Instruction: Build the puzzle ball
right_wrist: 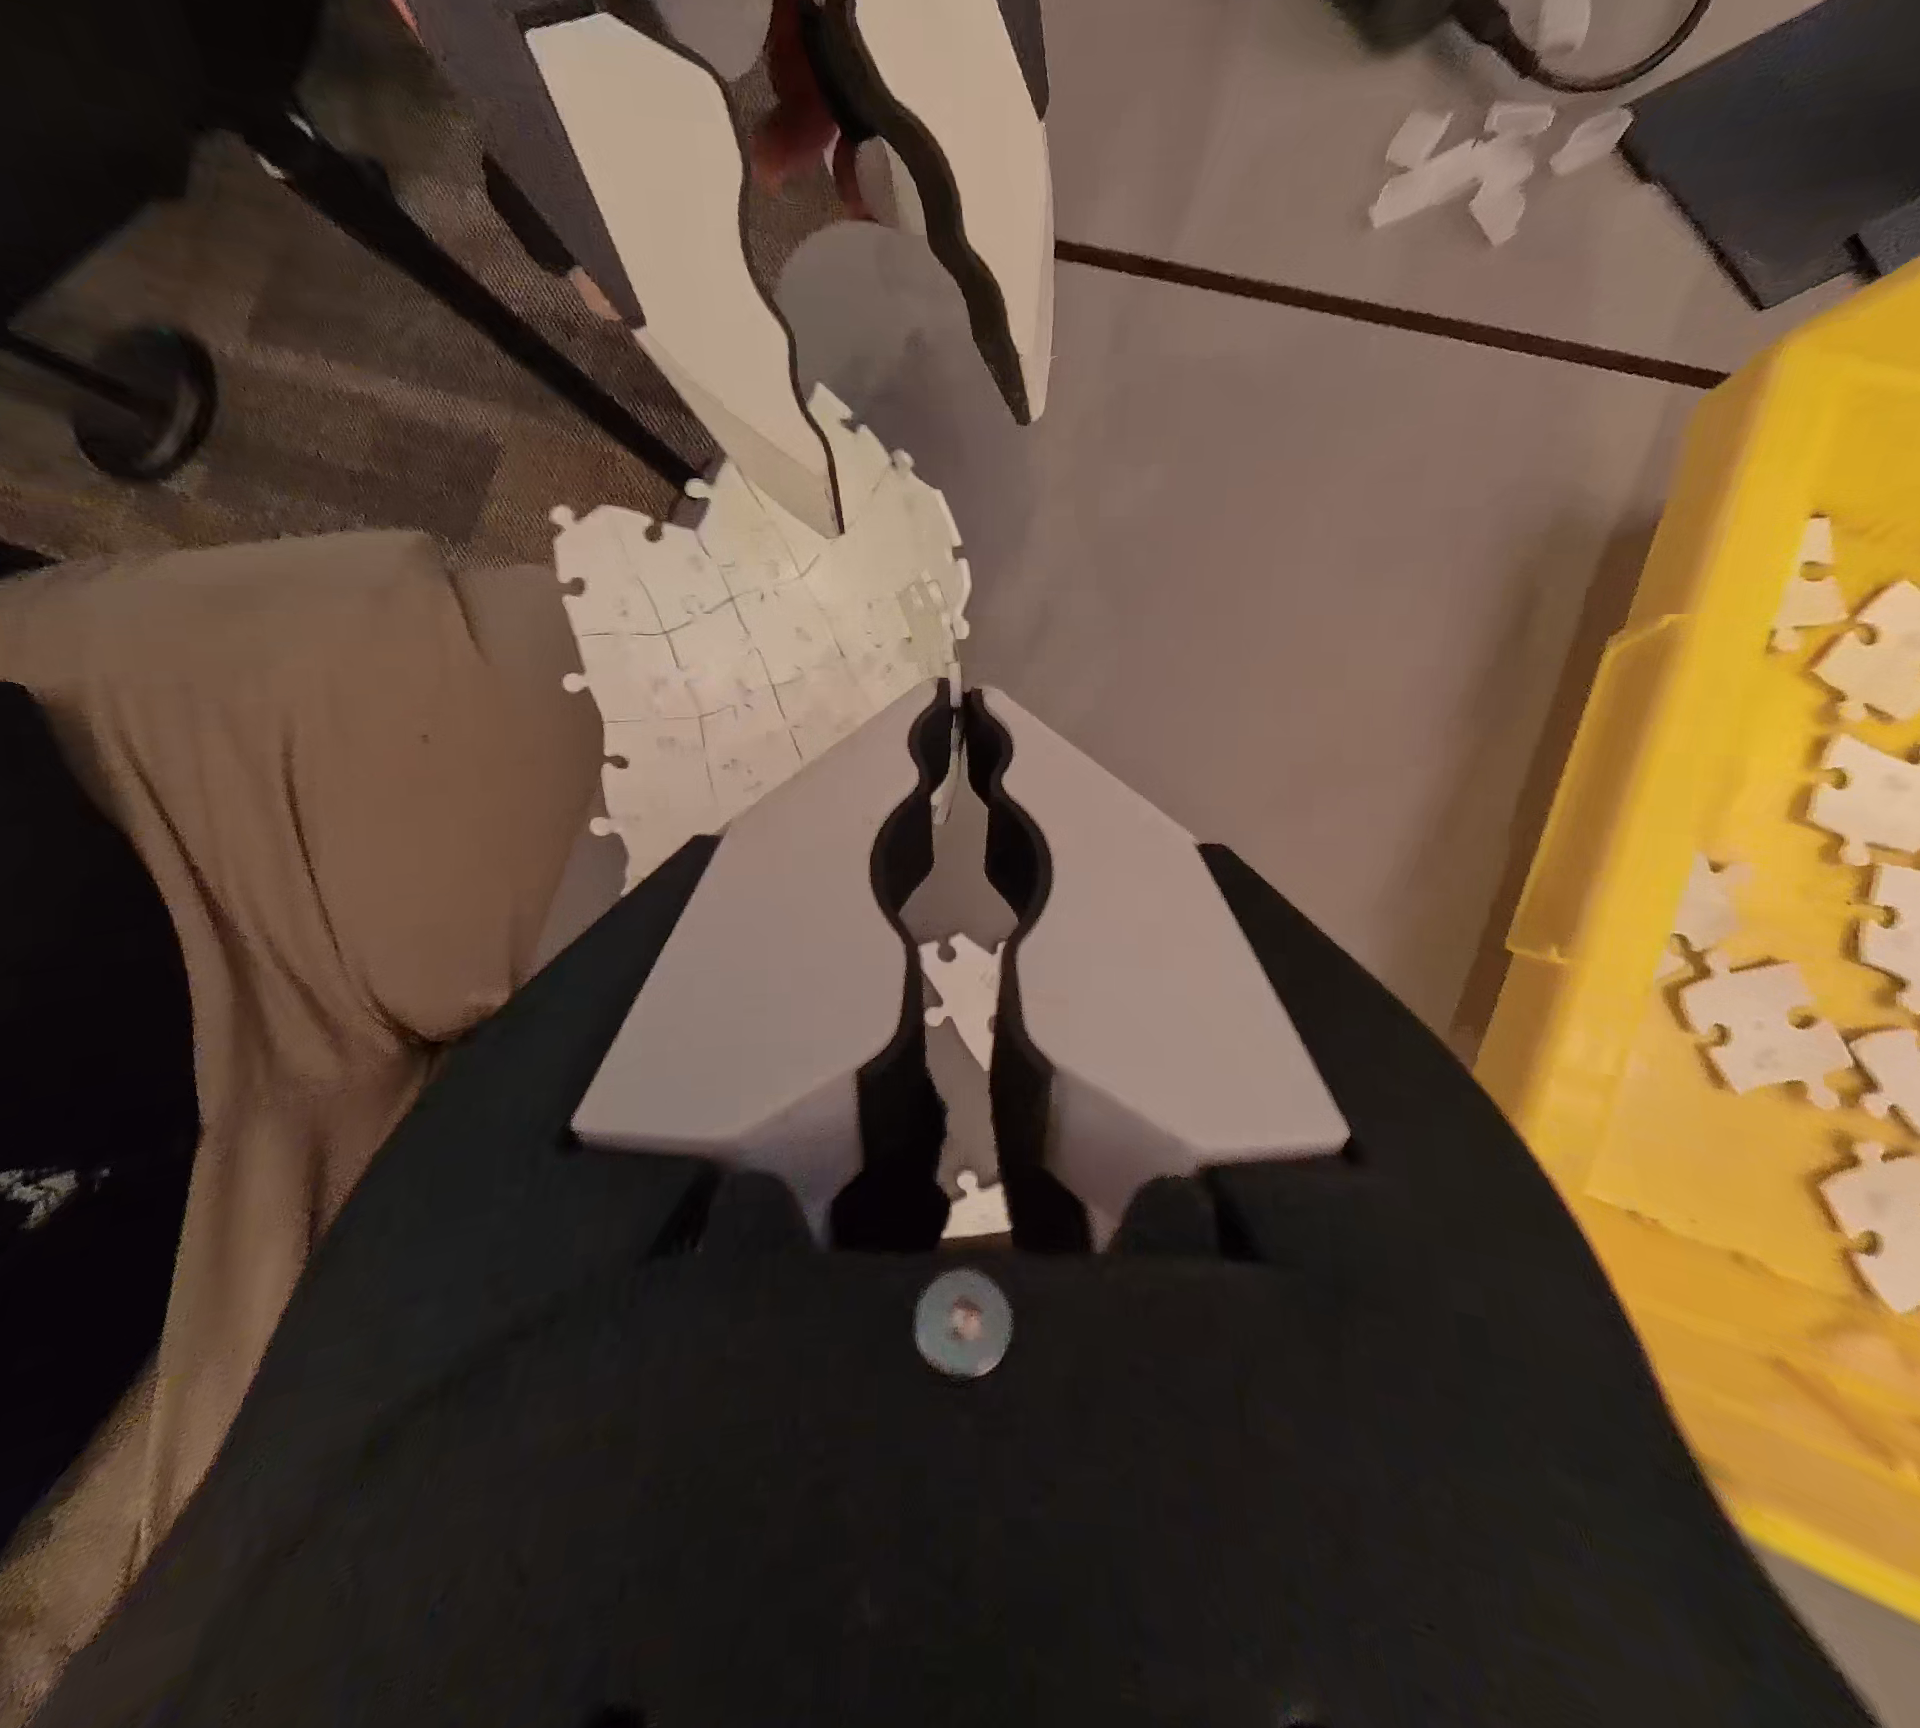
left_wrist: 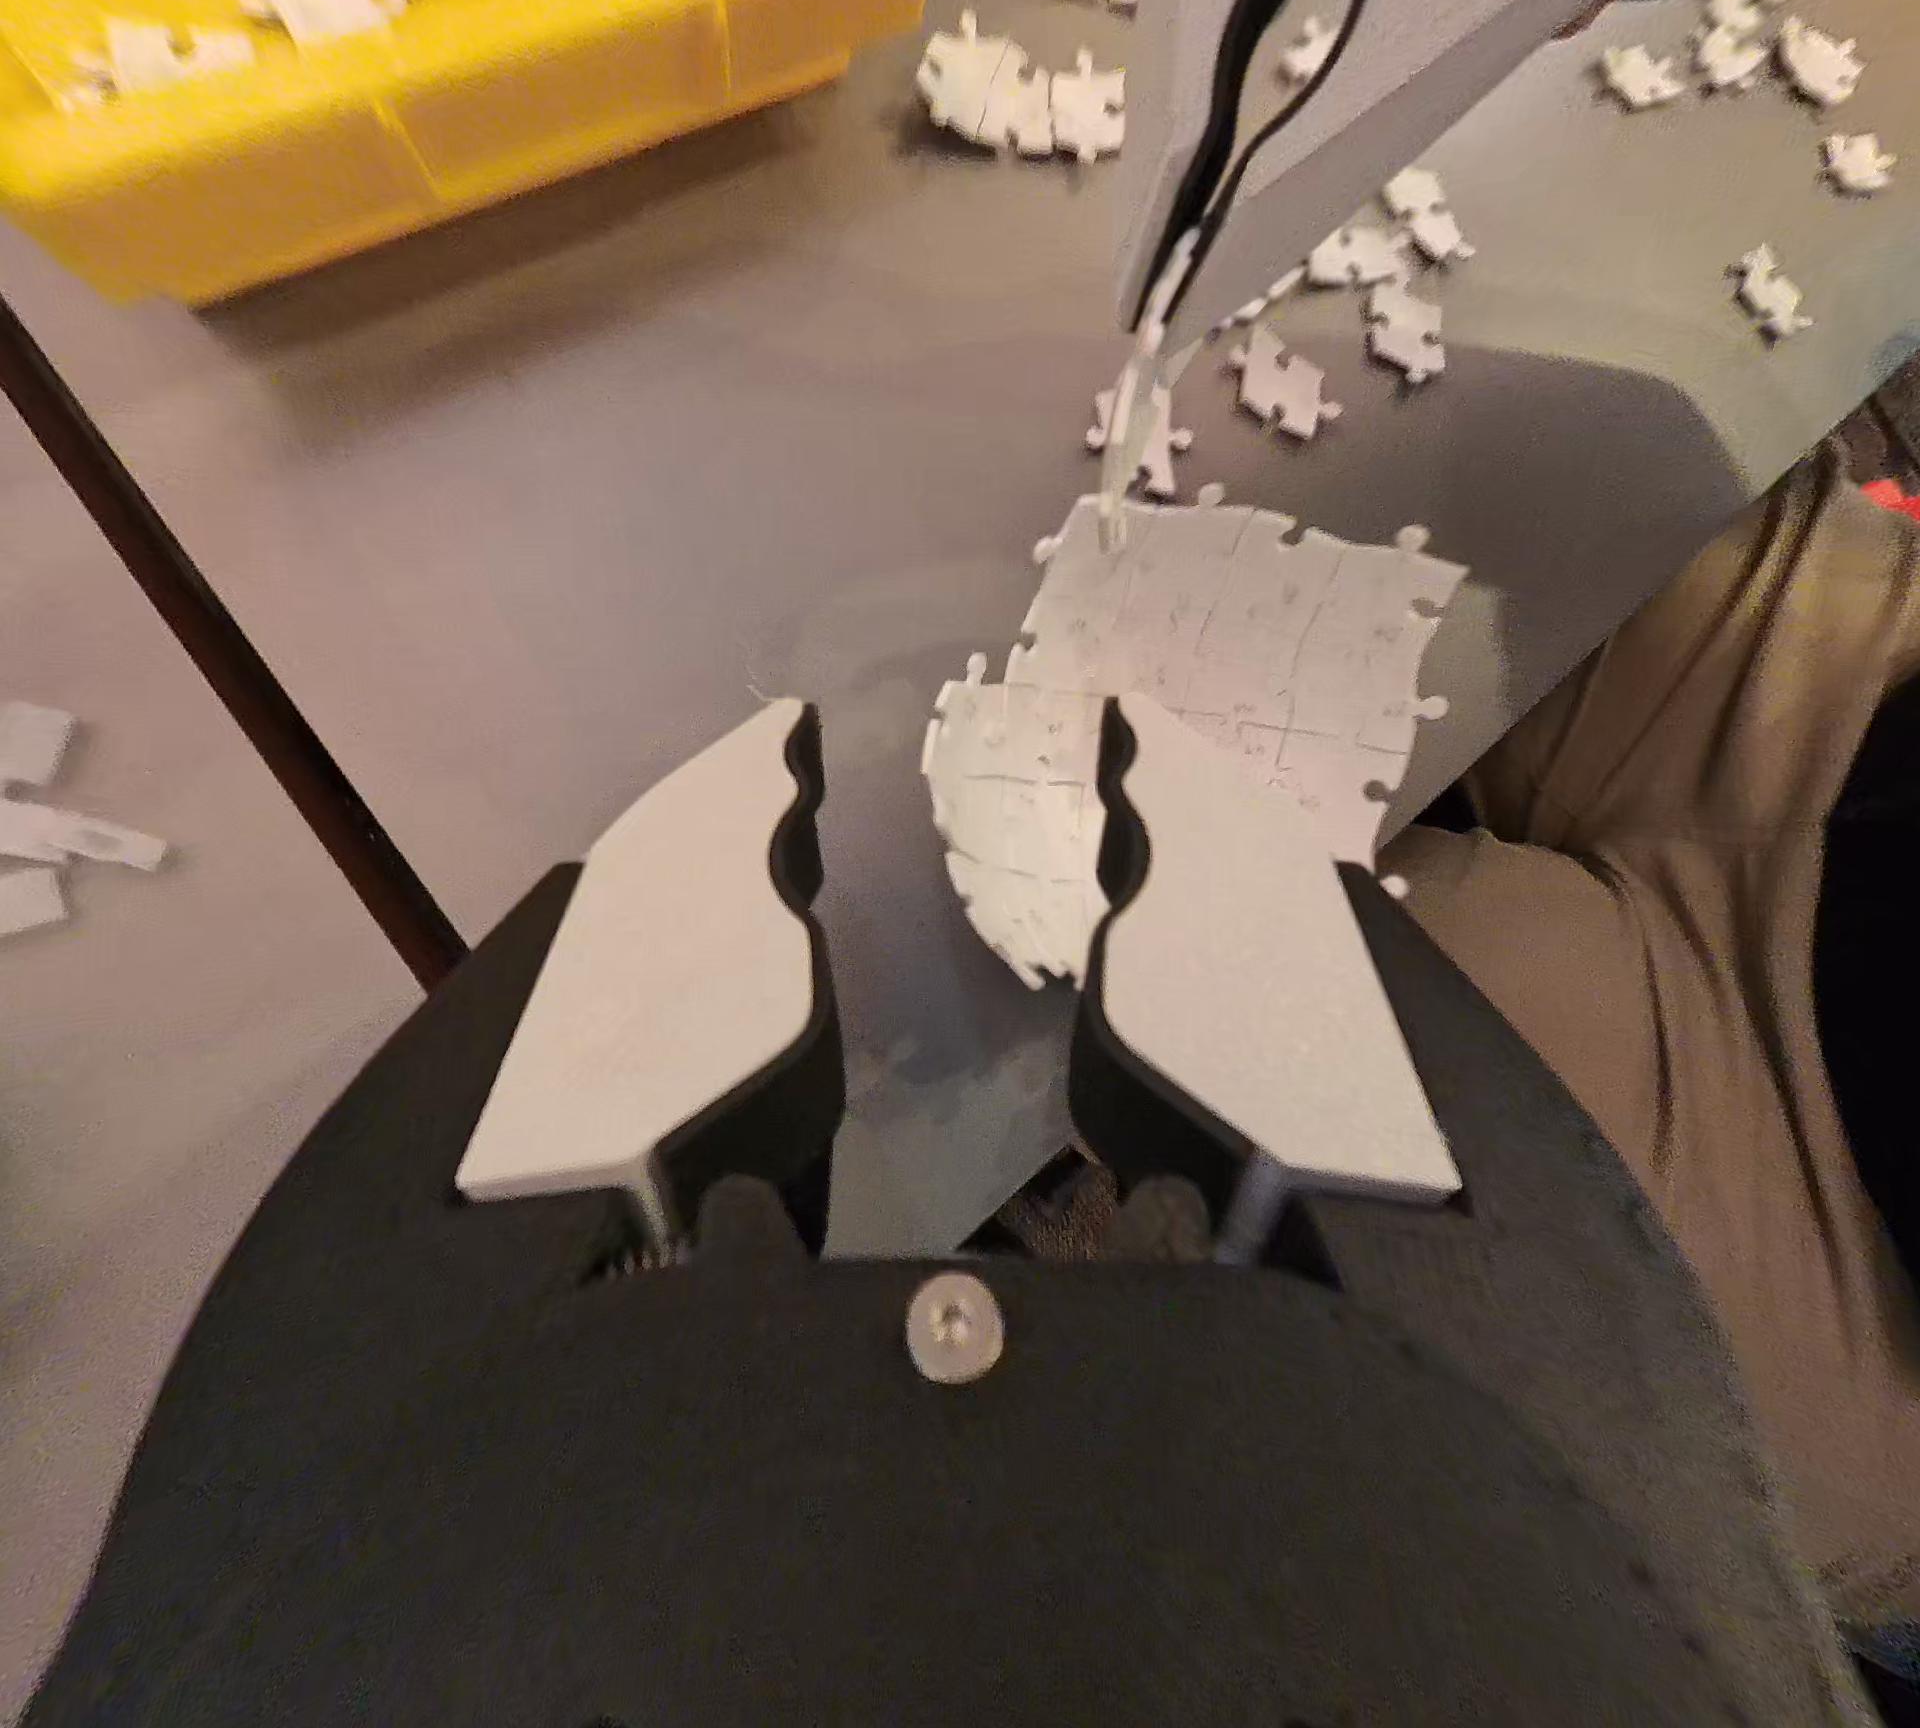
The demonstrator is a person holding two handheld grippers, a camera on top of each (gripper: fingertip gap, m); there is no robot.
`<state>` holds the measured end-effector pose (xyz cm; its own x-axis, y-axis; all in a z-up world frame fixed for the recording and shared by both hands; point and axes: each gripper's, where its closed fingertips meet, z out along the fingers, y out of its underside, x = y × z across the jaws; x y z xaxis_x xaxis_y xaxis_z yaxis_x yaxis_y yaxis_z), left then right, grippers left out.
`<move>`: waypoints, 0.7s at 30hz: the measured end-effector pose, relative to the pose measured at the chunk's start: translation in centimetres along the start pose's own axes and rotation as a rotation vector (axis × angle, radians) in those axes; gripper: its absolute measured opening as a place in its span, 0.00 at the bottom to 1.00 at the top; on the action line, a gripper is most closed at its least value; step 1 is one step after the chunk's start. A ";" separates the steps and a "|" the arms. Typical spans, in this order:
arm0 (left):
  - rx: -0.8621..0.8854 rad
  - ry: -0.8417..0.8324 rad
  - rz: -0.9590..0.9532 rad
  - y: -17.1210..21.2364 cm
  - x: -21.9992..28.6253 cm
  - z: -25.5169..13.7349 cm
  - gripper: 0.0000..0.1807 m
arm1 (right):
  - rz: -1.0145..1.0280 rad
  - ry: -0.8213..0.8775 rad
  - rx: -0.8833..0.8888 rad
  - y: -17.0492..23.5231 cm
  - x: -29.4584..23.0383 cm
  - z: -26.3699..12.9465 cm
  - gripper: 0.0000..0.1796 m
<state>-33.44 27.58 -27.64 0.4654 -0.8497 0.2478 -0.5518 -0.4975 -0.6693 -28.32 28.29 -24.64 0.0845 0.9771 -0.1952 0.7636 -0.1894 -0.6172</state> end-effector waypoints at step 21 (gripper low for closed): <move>-0.182 0.088 -0.065 3.2 0.0 4.1 0.14 | -0.016 -0.087 -0.378 2.4 0.6 4.3 0.00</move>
<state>-32.39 26.74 -32.62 0.4461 -0.8230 0.3516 -0.6427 -0.5680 -0.5142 -29.21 28.04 -29.52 0.0280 0.9648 -0.2616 0.9480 -0.1087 -0.2993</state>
